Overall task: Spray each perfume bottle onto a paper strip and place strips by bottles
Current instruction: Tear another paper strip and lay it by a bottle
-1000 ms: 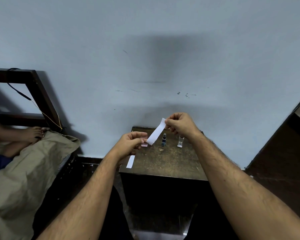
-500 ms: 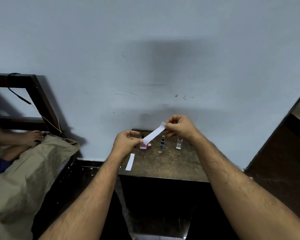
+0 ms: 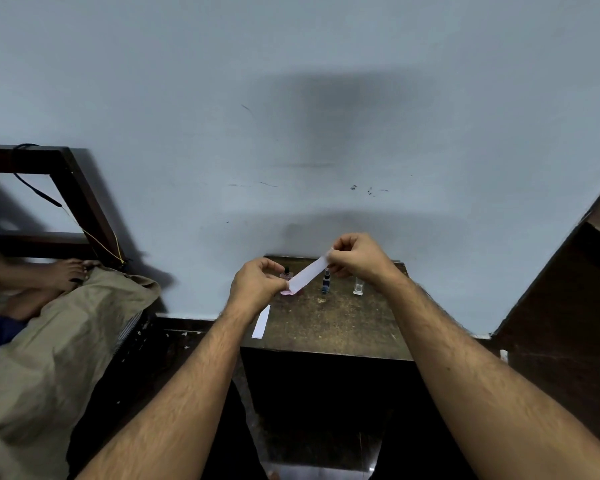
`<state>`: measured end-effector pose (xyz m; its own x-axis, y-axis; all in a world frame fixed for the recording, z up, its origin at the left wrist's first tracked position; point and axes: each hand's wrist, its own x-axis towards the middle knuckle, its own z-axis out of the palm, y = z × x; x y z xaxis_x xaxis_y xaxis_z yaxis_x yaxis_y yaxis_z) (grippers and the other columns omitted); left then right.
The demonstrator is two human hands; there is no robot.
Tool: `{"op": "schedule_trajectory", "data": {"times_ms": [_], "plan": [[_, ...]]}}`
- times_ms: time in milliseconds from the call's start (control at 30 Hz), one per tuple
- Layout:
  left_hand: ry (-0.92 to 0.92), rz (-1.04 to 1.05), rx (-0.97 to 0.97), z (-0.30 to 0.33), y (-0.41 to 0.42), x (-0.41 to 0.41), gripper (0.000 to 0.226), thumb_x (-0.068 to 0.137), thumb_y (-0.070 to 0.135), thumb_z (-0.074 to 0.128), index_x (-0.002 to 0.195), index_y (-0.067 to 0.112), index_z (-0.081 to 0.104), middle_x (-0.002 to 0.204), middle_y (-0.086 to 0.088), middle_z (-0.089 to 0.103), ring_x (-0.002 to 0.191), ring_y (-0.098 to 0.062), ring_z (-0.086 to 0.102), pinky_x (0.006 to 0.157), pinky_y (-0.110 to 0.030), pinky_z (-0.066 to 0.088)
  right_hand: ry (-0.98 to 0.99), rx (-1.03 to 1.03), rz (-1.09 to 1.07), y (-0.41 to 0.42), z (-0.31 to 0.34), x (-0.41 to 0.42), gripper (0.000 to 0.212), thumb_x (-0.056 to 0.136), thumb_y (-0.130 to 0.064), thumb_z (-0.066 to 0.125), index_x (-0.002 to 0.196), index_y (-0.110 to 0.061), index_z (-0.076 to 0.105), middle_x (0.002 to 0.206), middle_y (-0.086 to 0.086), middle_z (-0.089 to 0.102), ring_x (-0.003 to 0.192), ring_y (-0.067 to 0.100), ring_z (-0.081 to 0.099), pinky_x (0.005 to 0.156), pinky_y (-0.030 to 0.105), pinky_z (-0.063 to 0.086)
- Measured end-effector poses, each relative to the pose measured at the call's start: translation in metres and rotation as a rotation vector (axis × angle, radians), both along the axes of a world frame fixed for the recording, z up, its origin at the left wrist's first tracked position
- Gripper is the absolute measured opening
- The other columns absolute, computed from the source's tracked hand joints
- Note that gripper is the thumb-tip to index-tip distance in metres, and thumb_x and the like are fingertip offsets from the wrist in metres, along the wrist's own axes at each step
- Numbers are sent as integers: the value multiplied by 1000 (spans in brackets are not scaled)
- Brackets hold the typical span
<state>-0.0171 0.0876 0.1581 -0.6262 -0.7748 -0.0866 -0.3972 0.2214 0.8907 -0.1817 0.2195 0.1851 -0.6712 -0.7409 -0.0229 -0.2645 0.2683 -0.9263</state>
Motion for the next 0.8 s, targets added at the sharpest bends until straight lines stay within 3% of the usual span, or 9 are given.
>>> {"op": "schedule_trajectory", "data": {"times_ms": [133, 233, 333, 467, 633, 800], "plan": [[-22, 6, -13, 1, -1, 0, 22, 69, 12, 77, 85, 23, 68, 67, 9, 71, 70, -10, 64, 67, -26, 48, -47, 10, 60, 4, 1, -2, 7, 88, -4, 64, 82, -5, 60, 78, 17, 72, 74, 27, 73, 66, 34, 61], [-31, -1, -20, 1, -2, 0, 22, 70, 12, 77, 87, 23, 69, 70, 8, 72, 74, -12, 66, 67, -26, 49, 76, 54, 85, 6, 1, -2, 2, 87, -3, 64, 88, -2, 62, 79, 15, 73, 72, 26, 74, 67, 39, 61], [-37, 5, -28, 3, -2, -1, 20, 70, 12, 74, 87, 22, 69, 74, 5, 71, 77, -15, 66, 68, -28, 52, 204, 101, 118, 6, 2, 0, 2, 86, -3, 63, 88, -4, 63, 76, 9, 72, 68, 22, 73, 61, 36, 61], [-21, 25, 3, 2, -7, 1, 24, 58, 23, 68, 82, 23, 69, 71, 4, 71, 80, -19, 69, 76, -38, 57, 149, 89, 149, 9, 3, 2, 9, 85, 1, 64, 89, -6, 62, 74, 9, 70, 67, 21, 69, 51, 29, 54], [-29, -31, -8, 0, -9, 1, 21, 67, 13, 71, 85, 23, 68, 68, 7, 71, 75, -15, 66, 72, -31, 53, 276, 146, 129, 4, 0, -1, 18, 81, -2, 65, 84, -17, 72, 71, 2, 71, 71, 28, 72, 68, 42, 61], [-7, -89, -38, -1, -5, 0, 21, 73, 11, 71, 88, 24, 67, 70, 5, 73, 70, -10, 64, 64, -25, 47, 413, 196, 44, 2, 1, 4, 18, 79, -7, 62, 82, -20, 73, 70, -5, 69, 65, 16, 70, 69, 40, 60]]}}
